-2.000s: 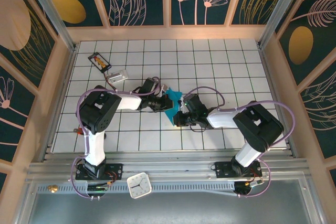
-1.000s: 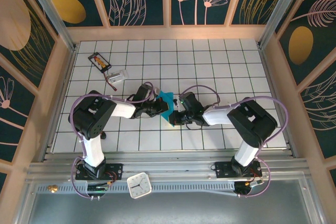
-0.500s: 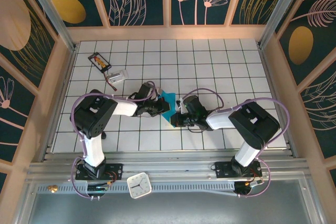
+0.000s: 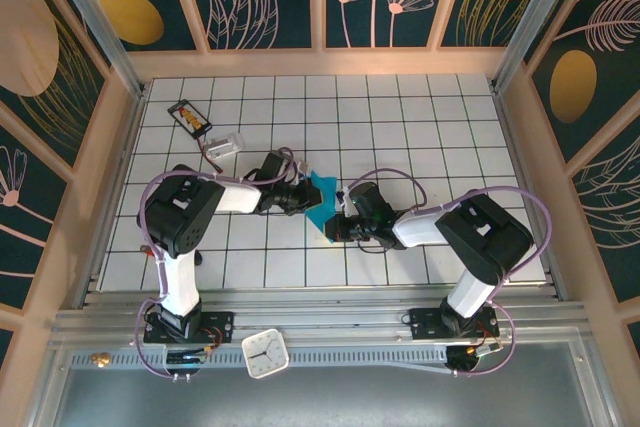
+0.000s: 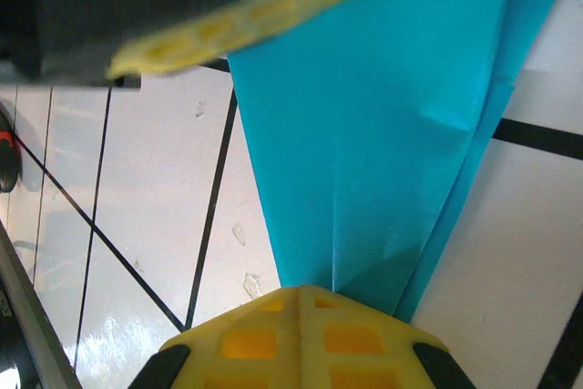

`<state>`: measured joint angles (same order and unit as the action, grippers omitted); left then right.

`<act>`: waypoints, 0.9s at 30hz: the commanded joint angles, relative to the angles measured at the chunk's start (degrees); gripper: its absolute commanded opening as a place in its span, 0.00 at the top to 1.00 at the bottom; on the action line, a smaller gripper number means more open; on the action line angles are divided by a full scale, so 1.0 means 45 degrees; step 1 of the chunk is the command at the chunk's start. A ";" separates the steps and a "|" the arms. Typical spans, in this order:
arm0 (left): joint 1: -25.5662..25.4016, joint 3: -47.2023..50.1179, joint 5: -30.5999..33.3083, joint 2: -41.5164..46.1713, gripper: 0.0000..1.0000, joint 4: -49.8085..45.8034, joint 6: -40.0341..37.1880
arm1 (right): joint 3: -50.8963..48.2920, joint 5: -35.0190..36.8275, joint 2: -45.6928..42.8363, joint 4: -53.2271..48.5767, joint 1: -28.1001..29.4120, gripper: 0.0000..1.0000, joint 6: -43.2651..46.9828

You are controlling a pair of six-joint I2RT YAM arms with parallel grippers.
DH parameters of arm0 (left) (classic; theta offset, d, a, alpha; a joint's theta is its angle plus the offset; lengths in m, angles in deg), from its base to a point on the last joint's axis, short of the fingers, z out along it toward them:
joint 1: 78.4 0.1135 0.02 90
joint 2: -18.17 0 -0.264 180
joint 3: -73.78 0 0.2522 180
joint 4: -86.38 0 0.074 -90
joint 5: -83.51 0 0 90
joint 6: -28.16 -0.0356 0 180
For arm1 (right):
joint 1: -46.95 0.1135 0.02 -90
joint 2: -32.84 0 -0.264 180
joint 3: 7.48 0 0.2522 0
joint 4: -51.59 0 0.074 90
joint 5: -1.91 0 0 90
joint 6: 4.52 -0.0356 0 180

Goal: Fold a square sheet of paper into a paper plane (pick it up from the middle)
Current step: Fourth fold the wing at the center of the table.

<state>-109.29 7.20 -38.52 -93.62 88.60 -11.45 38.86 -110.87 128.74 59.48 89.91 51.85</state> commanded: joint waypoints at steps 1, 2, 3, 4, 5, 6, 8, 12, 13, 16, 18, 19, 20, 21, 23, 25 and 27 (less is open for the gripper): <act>0.0488 -0.0562 0.0784 -0.0541 0.98 -0.0253 -0.0442 | -0.0825 0.0599 0.0568 -0.3802 0.0080 1.00 -0.0147; 0.0552 -0.0567 0.0705 -0.0652 0.97 -0.0290 -0.0475 | -0.0795 0.0630 0.0598 -0.3870 0.0097 1.00 -0.0127; 0.0593 -0.0568 0.0720 -0.0746 0.97 -0.0292 -0.0488 | -0.0792 0.0630 0.0604 -0.3883 0.0094 1.00 -0.0125; 0.0631 -0.0995 0.0761 -0.0845 0.97 -0.0286 -0.0499 | -0.0794 0.0649 0.0599 -0.3908 0.0119 1.00 -0.0116; 0.0682 -0.1099 0.0743 -0.0995 0.97 -0.0288 -0.0560 | -0.0793 0.0649 0.0582 -0.3926 0.0111 1.00 -0.0104; 0.0722 -0.1222 0.0756 -0.1125 0.97 -0.0319 -0.0606 | -0.0794 0.0683 0.0571 -0.3997 0.0102 1.00 -0.0086; 0.0928 -0.1524 0.0683 -0.1371 0.97 -0.0503 -0.0748 | -0.0813 0.0736 0.0515 -0.4101 0.0121 1.00 -0.0069; 0.1335 -0.2156 0.0780 -0.1635 0.96 -0.0784 -0.1030 | -0.0833 0.0786 0.0447 -0.4193 0.0123 1.00 -0.0085; 0.1411 -0.2344 0.0701 -0.1711 0.95 -0.0898 -0.1093 | -0.0799 0.0822 0.0434 -0.4235 0.0121 1.00 -0.0086; 0.1514 -0.2696 0.0773 -0.1923 0.94 -0.0975 -0.1162 | -0.0790 0.0825 0.0438 -0.4285 0.0131 1.00 -0.0066; 0.1532 -0.3005 0.0849 -0.2155 0.94 -0.1108 -0.1267 | -0.0789 0.0844 0.0422 -0.4349 0.0141 1.00 -0.0052; 0.1552 -0.3204 0.0906 -0.2307 0.94 -0.1223 -0.1314 | -0.0792 0.0845 0.0404 -0.4395 0.0140 1.00 -0.0050; 0.1572 -0.3382 0.0912 -0.2440 0.94 -0.1257 -0.1305 | -0.0811 0.0864 0.0386 -0.4435 0.0141 1.00 -0.0046; 0.1586 -0.3534 0.0910 -0.2545 0.94 -0.1290 -0.1316 | -0.0814 0.0879 0.0351 -0.4484 0.0141 1.00 -0.0035; 0.1609 -0.3958 0.1109 -0.2739 0.94 -0.1510 -0.1455 | -0.0848 0.0923 0.0273 -0.4556 0.0137 1.00 -0.0021; 0.1699 -0.4417 0.1331 -0.2902 0.93 -0.1827 -0.1639 | -0.0870 0.0962 0.0186 -0.4642 0.0141 1.00 -0.0008; 0.1805 -0.4780 0.1280 -0.2924 0.92 -0.1948 -0.1647 | -0.0853 0.1016 0.0106 -0.4697 0.0140 1.00 0.0046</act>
<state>-103.04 -11.75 -37.54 -104.94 81.89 -16.61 39.01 -110.02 126.86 54.93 90.09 51.88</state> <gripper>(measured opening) 0.080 0.060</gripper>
